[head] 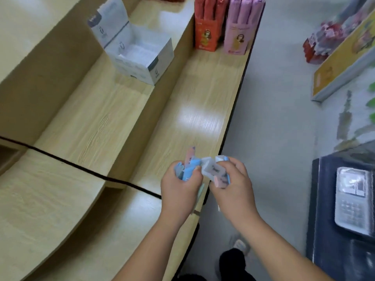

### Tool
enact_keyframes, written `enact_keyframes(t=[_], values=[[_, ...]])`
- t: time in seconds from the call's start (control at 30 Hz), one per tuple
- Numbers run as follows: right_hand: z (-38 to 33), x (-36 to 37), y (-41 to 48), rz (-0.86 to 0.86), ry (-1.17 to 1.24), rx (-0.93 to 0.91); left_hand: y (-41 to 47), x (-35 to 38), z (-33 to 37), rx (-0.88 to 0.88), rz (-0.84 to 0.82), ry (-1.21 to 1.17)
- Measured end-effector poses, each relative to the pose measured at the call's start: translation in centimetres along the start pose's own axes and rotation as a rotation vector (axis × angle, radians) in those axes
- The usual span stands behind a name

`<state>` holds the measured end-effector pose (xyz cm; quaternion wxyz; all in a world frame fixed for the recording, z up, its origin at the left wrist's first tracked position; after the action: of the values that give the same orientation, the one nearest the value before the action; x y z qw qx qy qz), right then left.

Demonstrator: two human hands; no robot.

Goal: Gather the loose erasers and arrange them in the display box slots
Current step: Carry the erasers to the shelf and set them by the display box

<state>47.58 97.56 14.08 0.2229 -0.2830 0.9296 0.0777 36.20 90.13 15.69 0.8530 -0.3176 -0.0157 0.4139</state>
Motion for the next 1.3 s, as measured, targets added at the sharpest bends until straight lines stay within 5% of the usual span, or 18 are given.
enact_keyframes(t=[0.6, 0.9, 1.3], values=[[6.3, 2.1, 31.6, -0.511, -0.149, -0.259, 20.3, 7.2, 7.1, -0.268, 0.399, -0.163], [10.2, 5.9, 41.8, -0.858, -0.392, -0.587, 26.6, 10.5, 5.9, -0.491, 0.548, -0.118], [10.8, 10.3, 46.1, -1.141, -0.671, -1.19, 30.7, 12.6, 5.5, -0.522, 0.916, 0.416]])
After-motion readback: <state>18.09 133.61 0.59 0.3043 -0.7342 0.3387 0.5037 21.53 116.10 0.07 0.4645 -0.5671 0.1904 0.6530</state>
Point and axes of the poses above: each hand's wrist, its own y-axis towards the middle knuckle, its own x-axis out of the palm, z = x × y, the point moved 2 cm from there along y, towards the middle knuckle, and after that the axes turned 14 degrees about -x, right-handed, at the moved point
